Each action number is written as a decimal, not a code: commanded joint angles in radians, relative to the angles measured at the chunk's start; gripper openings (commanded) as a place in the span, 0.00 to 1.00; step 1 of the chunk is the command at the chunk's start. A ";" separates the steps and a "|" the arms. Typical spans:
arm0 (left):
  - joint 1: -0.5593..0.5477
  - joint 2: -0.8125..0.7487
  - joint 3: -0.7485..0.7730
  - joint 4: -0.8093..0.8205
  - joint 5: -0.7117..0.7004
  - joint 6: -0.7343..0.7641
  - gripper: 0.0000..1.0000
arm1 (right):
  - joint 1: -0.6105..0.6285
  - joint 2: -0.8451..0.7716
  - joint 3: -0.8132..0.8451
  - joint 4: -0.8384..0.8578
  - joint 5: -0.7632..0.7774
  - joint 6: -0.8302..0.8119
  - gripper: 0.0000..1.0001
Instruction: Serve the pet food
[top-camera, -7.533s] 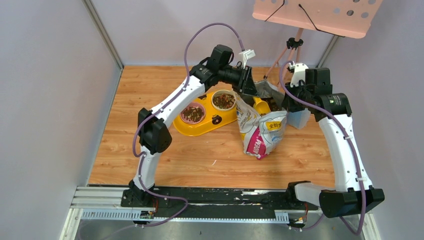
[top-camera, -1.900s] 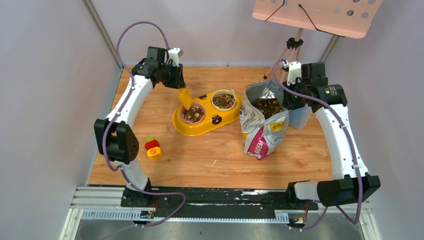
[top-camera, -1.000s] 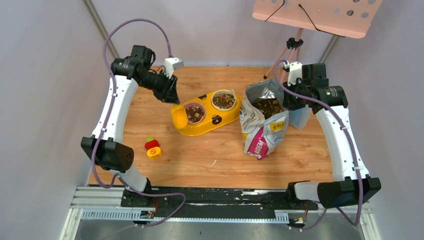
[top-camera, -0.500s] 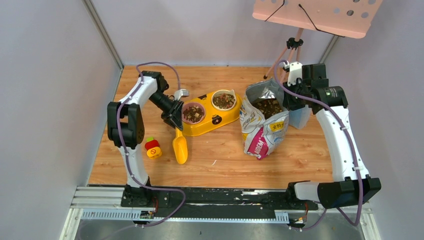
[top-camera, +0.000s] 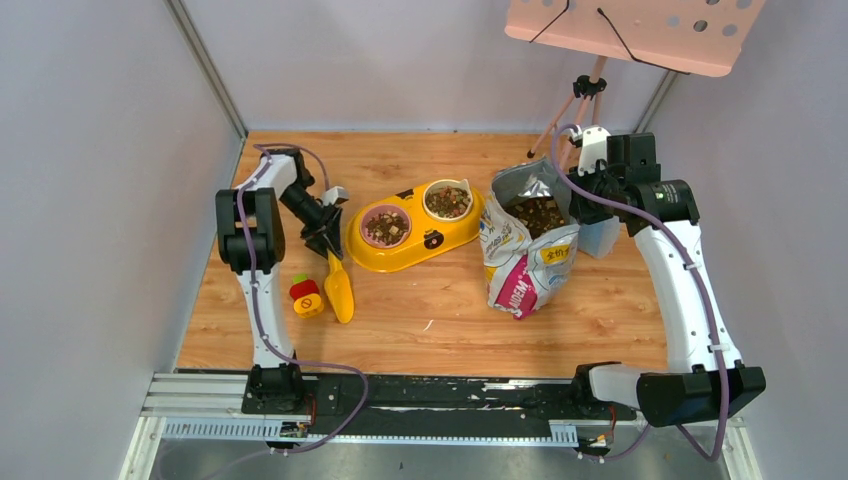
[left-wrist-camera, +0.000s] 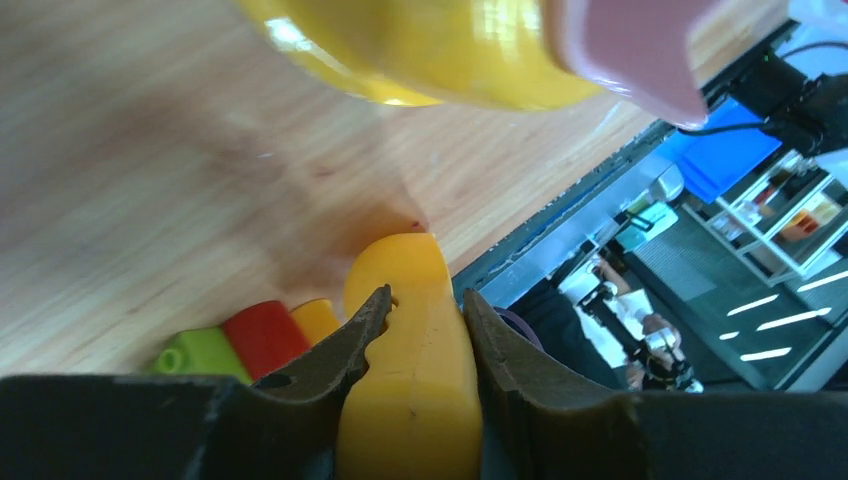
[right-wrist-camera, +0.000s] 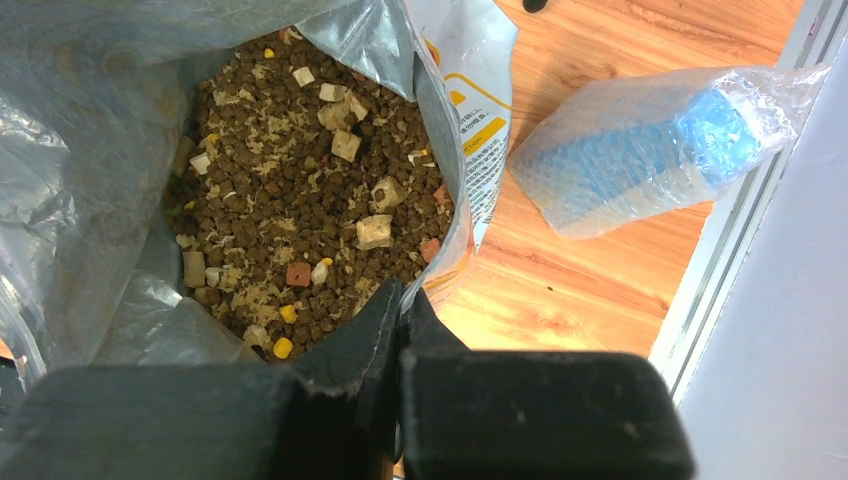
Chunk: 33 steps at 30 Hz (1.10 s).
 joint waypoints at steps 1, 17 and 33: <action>0.046 0.013 0.051 0.014 -0.062 -0.045 0.40 | -0.001 -0.034 0.020 0.110 -0.002 -0.015 0.00; 0.045 -0.077 0.140 0.083 -0.264 -0.120 0.62 | -0.001 -0.006 0.046 0.082 -0.010 -0.017 0.00; -0.450 -0.658 0.209 0.417 -0.093 -0.029 0.68 | 0.000 0.025 0.105 0.063 -0.042 0.005 0.00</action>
